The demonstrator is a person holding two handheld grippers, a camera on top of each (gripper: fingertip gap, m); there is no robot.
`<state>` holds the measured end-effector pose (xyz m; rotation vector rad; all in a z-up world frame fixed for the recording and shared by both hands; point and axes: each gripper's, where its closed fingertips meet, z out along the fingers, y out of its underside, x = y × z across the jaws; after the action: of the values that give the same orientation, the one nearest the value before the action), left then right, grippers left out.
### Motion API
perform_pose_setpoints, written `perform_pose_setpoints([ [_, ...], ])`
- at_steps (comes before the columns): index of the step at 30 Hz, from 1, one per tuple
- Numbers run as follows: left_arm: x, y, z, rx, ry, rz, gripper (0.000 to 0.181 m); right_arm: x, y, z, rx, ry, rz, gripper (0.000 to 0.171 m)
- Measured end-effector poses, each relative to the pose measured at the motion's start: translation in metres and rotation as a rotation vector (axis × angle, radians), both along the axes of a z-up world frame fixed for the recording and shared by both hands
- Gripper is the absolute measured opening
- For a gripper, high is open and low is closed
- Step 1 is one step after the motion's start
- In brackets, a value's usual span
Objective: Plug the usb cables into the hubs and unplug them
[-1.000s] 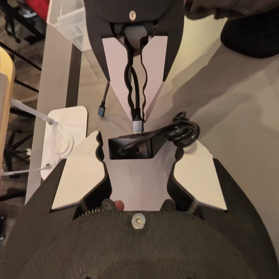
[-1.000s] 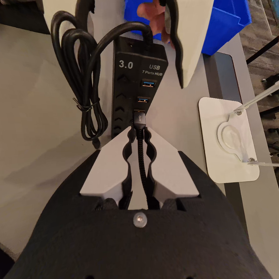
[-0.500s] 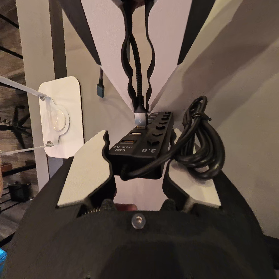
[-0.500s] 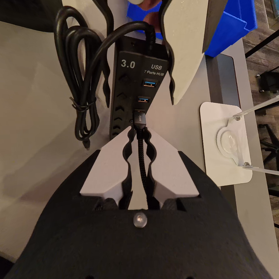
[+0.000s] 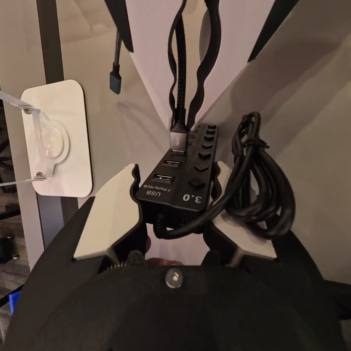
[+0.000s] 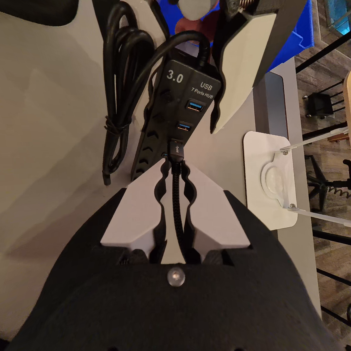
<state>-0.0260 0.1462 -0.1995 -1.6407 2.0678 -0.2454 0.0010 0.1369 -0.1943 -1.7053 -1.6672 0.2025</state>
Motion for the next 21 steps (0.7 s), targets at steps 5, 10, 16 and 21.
perform_pose_setpoints([
  [5, -0.002, 0.004, -0.001, -0.005, -0.008, -0.003, 0.073, -0.002, 0.004, 0.0, -0.027, 0.08, 0.004, 0.011],
  [10, -0.006, 0.008, 0.0, 0.011, -0.005, 0.005, 0.072, 0.002, 0.009, 0.027, -0.006, 0.197, -0.026, 0.03],
  [16, -0.019, 0.025, -0.002, -0.011, -0.024, 0.065, 0.072, 0.036, -0.028, 0.044, -0.168, 0.185, 0.086, 0.013],
  [21, -0.023, 0.032, -0.003, -0.05, -0.053, 0.09, 0.073, 0.046, -0.032, -0.009, -0.371, 0.091, 0.088, 0.023],
])
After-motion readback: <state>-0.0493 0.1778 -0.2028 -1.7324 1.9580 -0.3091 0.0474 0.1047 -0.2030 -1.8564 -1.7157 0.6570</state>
